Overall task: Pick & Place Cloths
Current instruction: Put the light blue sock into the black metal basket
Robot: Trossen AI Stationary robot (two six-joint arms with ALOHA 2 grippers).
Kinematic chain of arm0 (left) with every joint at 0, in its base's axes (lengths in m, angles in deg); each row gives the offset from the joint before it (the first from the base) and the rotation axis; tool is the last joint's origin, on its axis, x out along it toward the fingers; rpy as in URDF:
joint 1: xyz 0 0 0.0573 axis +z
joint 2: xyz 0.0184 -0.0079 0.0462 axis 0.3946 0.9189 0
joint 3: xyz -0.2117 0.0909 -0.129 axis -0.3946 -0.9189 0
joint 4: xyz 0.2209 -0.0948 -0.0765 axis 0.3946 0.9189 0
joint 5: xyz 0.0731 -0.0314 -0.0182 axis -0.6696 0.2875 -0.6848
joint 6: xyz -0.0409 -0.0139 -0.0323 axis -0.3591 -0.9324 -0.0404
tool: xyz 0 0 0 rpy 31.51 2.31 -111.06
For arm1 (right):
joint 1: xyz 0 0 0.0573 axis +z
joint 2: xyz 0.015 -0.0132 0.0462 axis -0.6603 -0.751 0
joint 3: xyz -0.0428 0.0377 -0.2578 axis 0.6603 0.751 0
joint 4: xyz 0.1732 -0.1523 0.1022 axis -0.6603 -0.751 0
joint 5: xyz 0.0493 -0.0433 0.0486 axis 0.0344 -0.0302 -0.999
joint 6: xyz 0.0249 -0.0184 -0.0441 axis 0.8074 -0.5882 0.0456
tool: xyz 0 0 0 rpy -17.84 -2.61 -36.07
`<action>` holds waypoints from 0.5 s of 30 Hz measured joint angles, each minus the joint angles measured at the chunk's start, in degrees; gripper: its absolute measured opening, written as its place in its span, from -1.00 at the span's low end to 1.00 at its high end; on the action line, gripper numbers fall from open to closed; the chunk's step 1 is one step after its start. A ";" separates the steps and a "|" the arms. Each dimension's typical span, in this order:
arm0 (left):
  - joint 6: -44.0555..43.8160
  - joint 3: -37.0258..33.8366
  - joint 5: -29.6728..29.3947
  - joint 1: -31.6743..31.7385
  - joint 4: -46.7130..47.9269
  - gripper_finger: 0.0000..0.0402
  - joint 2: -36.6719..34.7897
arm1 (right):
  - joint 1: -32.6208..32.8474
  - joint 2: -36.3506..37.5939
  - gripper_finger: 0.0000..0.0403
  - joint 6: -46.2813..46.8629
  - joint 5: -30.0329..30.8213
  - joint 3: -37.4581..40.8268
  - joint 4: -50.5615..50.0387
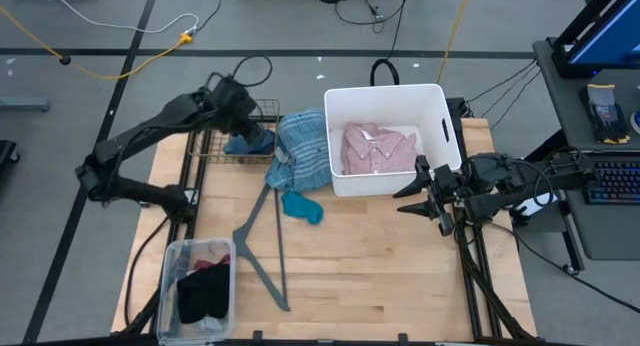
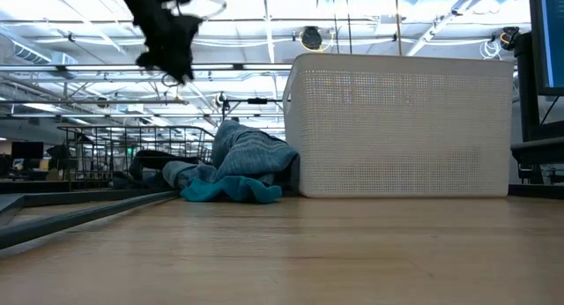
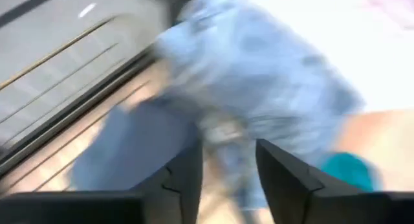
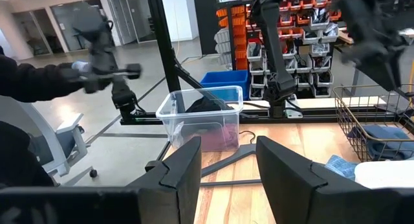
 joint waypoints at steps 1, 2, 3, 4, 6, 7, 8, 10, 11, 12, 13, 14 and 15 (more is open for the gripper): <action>0.24 0.00 1.44 -1.68 -1.10 -0.34 -1.23 | 0.00 0.00 -0.31 0.00 0.00 0.00 0.00; 0.32 0.02 2.89 -3.61 -2.37 -0.39 -2.36 | 0.00 0.00 -0.31 0.00 -0.01 0.00 0.00; 0.30 0.04 3.79 -5.63 -3.44 -0.44 -3.27 | 0.00 0.00 -0.31 0.00 0.01 0.00 0.00; 0.28 0.04 4.12 -7.66 -4.16 -0.49 -4.03 | 0.00 0.00 -0.31 0.00 -0.01 0.00 -0.02; 0.33 0.04 4.13 -12.22 -5.22 -0.59 -5.01 | 0.00 0.00 -0.31 0.00 -0.01 0.00 -0.02; 0.61 0.04 4.06 -14.55 -5.96 -0.64 -5.31 | 0.00 0.00 -0.31 0.00 -0.01 0.00 -0.02; 1.09 0.04 3.99 -16.78 -6.51 -0.70 -5.51 | 0.00 0.00 -0.31 0.00 -0.01 0.00 -0.02; 2.09 0.04 3.87 -21.35 -7.09 -0.81 -5.51 | 0.00 0.00 -0.31 0.00 -0.01 0.00 -0.02; 2.46 0.04 3.49 -23.62 -7.34 -0.87 -5.30 | 0.00 0.00 -0.31 0.00 -0.01 0.00 -0.02; 2.80 0.04 3.12 -25.66 -7.57 -0.92 -5.01 | 0.00 0.00 -0.31 0.00 -0.01 0.00 -0.02; 3.11 0.04 2.72 -27.72 -7.88 -0.96 -4.63 | 0.00 0.00 -0.31 0.00 -0.01 0.00 -0.02; 3.27 0.04 2.53 -29.62 -8.32 -0.98 -4.17 | 0.00 0.00 -0.31 0.00 -0.01 0.00 -0.02; 3.31 0.04 2.46 -31.27 -8.74 -0.97 -3.63 | 0.00 0.00 -0.31 0.02 -0.01 0.00 -0.02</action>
